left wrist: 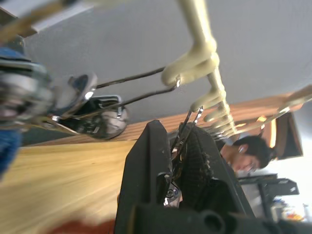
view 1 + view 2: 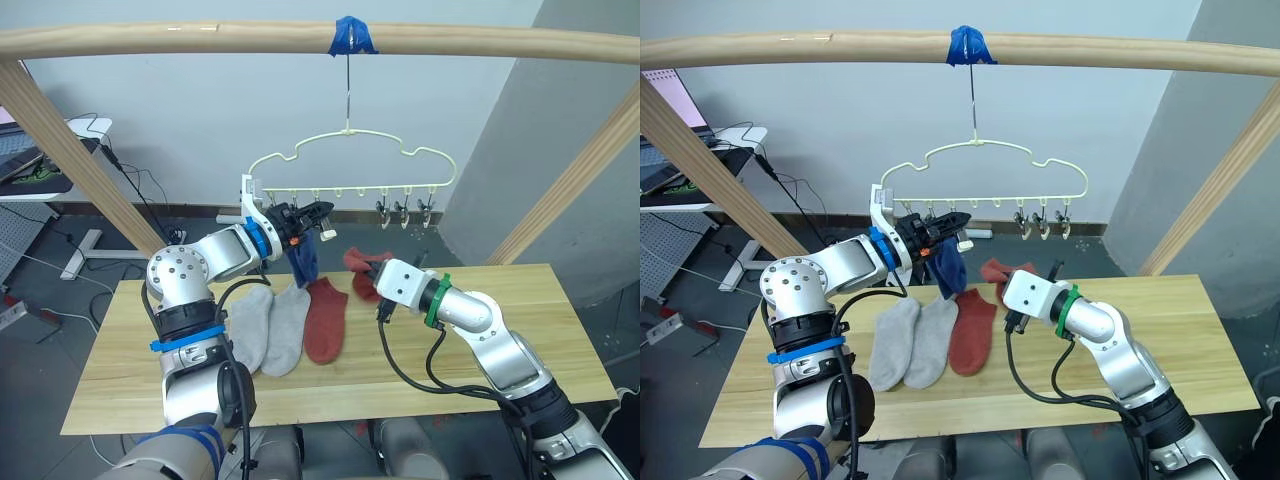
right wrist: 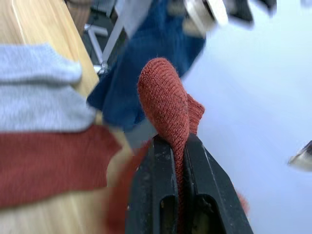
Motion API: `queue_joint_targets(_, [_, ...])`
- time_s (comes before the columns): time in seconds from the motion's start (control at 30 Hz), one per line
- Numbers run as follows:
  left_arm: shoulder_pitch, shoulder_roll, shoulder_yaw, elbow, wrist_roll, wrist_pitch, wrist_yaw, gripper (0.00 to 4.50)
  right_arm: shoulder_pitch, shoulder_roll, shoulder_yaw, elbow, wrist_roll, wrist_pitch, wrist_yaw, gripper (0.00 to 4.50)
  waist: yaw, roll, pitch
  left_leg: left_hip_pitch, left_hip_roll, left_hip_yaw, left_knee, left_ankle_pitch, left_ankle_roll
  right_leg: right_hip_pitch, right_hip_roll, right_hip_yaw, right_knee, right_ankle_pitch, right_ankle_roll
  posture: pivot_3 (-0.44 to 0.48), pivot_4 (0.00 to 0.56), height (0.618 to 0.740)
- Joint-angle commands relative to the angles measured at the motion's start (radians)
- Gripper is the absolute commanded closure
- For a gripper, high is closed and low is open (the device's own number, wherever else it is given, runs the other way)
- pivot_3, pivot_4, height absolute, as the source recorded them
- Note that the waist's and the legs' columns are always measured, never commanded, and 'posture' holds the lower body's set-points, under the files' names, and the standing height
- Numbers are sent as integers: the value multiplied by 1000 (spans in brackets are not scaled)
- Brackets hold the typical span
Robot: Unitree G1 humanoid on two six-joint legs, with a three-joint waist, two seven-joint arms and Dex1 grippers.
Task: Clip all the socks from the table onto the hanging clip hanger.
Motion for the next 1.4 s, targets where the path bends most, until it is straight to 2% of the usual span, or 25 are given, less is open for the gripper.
queue_joint_targets(0.03, [-20,3,7,-5,-33,7,21,4269,-21,18,-1,-29,-14,-33,-19,4464,0,0,0,0,0,0,0,0,0,0,0,0,0,0,0,-124,175,740])
queue_joint_targets(0.43, [-5,12,-33,-15,-34,-15,20,4269,-61,55,1,-42,-14,-107,-22,4464,2,0,0,0,0,0,0,0,0,0,0,0,0,0,0,-128,181,740])
queue_joint_targets(1.13, [-5,26,-50,-18,-35,-31,4,4269,-113,89,-12,40,1,-108,-16,4464,4,0,0,0,0,0,0,0,0,0,0,0,0,0,0,-113,186,740])
queue_joint_targets(1.4, [4,46,-94,-49,-36,-49,-52,4269,-131,110,-18,68,4,-103,-21,4464,4,0,0,0,0,0,0,0,0,0,0,0,1,0,0,-108,181,740])
